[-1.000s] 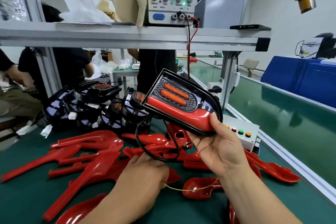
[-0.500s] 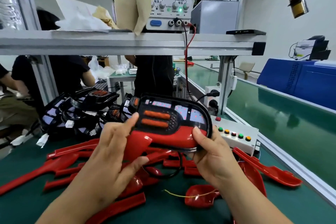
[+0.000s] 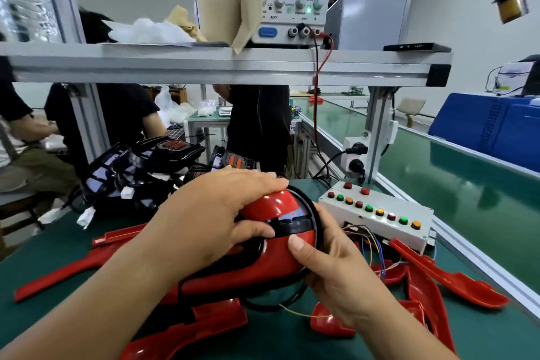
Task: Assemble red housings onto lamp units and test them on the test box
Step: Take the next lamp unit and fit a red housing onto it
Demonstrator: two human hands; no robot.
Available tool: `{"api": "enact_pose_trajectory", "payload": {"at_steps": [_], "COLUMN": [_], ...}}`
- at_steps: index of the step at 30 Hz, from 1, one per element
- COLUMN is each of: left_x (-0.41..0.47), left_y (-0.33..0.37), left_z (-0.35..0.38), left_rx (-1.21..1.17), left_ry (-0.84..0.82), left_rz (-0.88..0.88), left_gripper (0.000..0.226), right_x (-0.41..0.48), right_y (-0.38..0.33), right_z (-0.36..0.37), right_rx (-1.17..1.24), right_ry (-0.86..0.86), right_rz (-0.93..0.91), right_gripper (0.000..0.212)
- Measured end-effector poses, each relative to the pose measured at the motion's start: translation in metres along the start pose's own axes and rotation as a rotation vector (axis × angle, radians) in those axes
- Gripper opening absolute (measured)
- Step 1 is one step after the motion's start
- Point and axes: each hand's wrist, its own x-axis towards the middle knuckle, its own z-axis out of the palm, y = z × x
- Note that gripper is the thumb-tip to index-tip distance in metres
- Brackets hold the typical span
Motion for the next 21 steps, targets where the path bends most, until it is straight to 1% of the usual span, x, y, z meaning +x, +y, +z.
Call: {"api": "enact_pose_trajectory", "payload": {"at_steps": [4,10,13,17,21], "left_x": [0.008,0.016,0.014,0.006,0.005], "left_y": [-0.002,0.002,0.004,0.006,0.016], "left_z": [0.005,0.000,-0.001,-0.002,-0.003], "left_rx": [-0.078,-0.063,-0.072,-0.089,-0.011], "left_ry": [-0.083,-0.143,-0.131,-0.056,-0.082], "left_rz": [0.001,0.027,0.041,0.084,0.150], "left_gripper": [0.067,0.071,0.067,0.061,0.060], "right_x": [0.000,0.000,0.000,0.000,0.001], "right_y": [-0.004,-0.008,-0.006,-0.004,-0.005], "right_z": [-0.004,-0.006,-0.006,-0.006,-0.007], "right_rx": [-0.013,0.013,0.030,0.055,0.068], "right_ry": [-0.012,-0.047,-0.056,-0.063,-0.060], "right_rz": [0.035,0.060,0.057,0.065,0.065], "right_gripper": [0.053,0.053,0.050,0.047,0.049]}}
